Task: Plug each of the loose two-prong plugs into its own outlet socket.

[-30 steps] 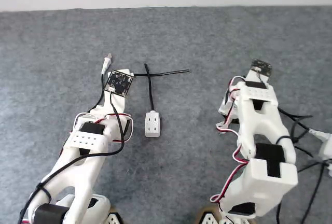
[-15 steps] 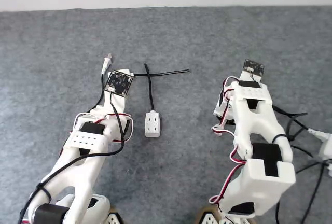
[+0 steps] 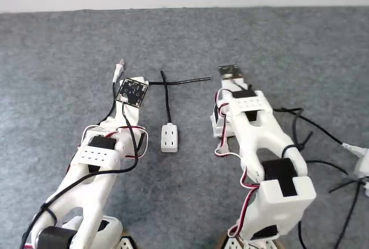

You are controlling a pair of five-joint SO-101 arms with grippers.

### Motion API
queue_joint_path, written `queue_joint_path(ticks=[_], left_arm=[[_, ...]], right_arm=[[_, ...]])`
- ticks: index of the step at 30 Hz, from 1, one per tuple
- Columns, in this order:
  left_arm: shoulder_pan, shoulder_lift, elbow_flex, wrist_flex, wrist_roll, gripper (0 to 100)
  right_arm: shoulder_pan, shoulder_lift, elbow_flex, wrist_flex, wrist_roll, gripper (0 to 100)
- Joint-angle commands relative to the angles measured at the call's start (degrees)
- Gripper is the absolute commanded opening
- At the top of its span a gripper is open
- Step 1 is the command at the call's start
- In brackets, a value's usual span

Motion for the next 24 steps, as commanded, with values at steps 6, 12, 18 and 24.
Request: queue_joint_path(ticks=[6, 12, 18, 24], left_arm=[[0.00, -1.58, -2.59, -1.23, 0.18, 3], [0.00, -1.58, -2.59, -1.23, 0.18, 3], [0.00, -1.49, -2.59, -1.23, 0.18, 3], [0.00, -1.49, -2.59, -1.23, 0.18, 3]], right_arm=[[-1.63, -0.31, -3.78, 1.98, 5.01, 8.4], [-2.07, -0.31, -3.60, 4.09, 1.05, 9.9], [-3.74, -0.40, -3.78, 7.43, -3.69, 10.1], [-1.19, -5.32, -2.90, 6.81, -7.38, 9.8]])
